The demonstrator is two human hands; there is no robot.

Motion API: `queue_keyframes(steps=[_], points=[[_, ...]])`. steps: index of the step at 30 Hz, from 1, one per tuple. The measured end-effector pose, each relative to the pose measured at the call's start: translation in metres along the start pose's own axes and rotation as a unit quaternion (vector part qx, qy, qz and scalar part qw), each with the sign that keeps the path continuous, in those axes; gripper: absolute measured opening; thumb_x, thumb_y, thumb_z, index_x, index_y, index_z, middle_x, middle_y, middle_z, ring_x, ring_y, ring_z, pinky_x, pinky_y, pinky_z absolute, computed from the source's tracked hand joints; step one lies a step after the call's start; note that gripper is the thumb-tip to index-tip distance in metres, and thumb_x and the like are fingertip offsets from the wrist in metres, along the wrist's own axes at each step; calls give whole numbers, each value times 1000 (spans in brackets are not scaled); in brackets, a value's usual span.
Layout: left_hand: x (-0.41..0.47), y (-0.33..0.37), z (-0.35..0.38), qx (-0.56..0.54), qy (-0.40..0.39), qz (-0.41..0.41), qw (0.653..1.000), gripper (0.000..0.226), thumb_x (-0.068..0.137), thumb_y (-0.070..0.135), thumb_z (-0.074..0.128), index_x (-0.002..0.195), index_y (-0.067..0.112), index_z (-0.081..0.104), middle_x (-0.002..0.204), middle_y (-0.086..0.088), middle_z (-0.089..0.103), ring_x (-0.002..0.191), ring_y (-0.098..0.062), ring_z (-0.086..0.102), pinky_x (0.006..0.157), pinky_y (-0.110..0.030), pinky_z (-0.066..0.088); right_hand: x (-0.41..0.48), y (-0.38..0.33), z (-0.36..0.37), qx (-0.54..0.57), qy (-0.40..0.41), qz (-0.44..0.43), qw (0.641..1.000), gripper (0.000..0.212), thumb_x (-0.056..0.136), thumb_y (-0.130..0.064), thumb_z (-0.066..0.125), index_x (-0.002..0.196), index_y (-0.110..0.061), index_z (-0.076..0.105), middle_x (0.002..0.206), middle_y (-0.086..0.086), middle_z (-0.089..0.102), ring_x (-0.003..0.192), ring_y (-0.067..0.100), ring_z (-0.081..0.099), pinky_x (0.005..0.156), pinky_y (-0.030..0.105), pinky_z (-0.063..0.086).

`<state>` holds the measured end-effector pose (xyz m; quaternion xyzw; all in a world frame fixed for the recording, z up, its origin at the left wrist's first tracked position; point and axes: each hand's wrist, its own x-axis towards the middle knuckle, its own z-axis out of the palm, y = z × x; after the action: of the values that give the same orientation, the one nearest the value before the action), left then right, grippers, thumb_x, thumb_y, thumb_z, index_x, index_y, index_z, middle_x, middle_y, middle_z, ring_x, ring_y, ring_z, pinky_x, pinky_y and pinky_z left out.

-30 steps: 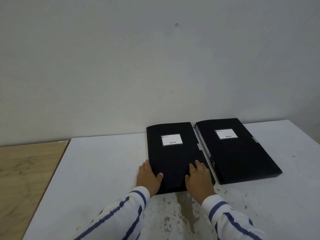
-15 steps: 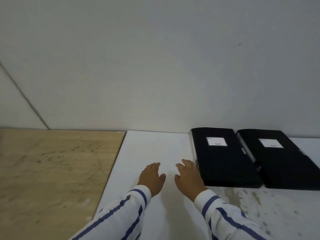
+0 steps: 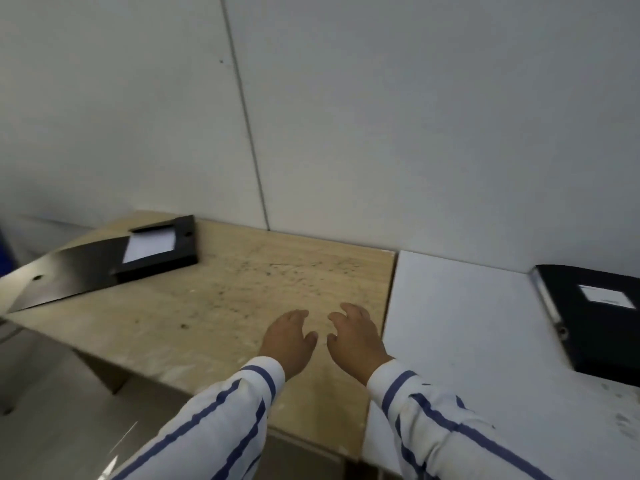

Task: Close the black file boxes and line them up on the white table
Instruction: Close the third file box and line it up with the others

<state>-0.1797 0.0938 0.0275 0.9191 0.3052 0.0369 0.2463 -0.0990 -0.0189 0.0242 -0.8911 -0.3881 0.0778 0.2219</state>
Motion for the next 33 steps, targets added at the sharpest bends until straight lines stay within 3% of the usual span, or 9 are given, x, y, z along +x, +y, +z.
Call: queue_keyframes(steps=[7,15,21,33], points=[[-19,-110,-76,-28,50,-87,995,54,95,35,48,144,18,37,151,-2,40,136,-22,41,113,-38,35,35,-118,45,-12,-33,-78,996,46,93,-23,45,138,-13,44,154,10,26,143,28,16,117,41,19],[-13,-219,-120,-63,78,-175,980,53,94,36,49,144,20,38,150,-2,41,136,-25,40,111,-40,36,98,-206,103,-7,-72,-130,989,45,91,-22,45,135,-12,47,152,10,31,141,30,21,115,42,23],[43,-304,-155,-91,120,-225,963,53,94,36,50,143,21,38,149,-2,42,134,-25,43,110,-40,38,181,-269,158,4,-90,-168,982,43,92,-23,46,134,-15,48,151,9,33,140,27,24,114,40,25],[150,-448,-217,-148,132,-338,920,53,93,36,52,142,18,40,148,-6,44,130,-30,48,108,-43,42,325,-375,247,-11,-185,-197,963,46,91,-24,47,137,-19,43,151,5,33,140,25,25,114,39,28]])
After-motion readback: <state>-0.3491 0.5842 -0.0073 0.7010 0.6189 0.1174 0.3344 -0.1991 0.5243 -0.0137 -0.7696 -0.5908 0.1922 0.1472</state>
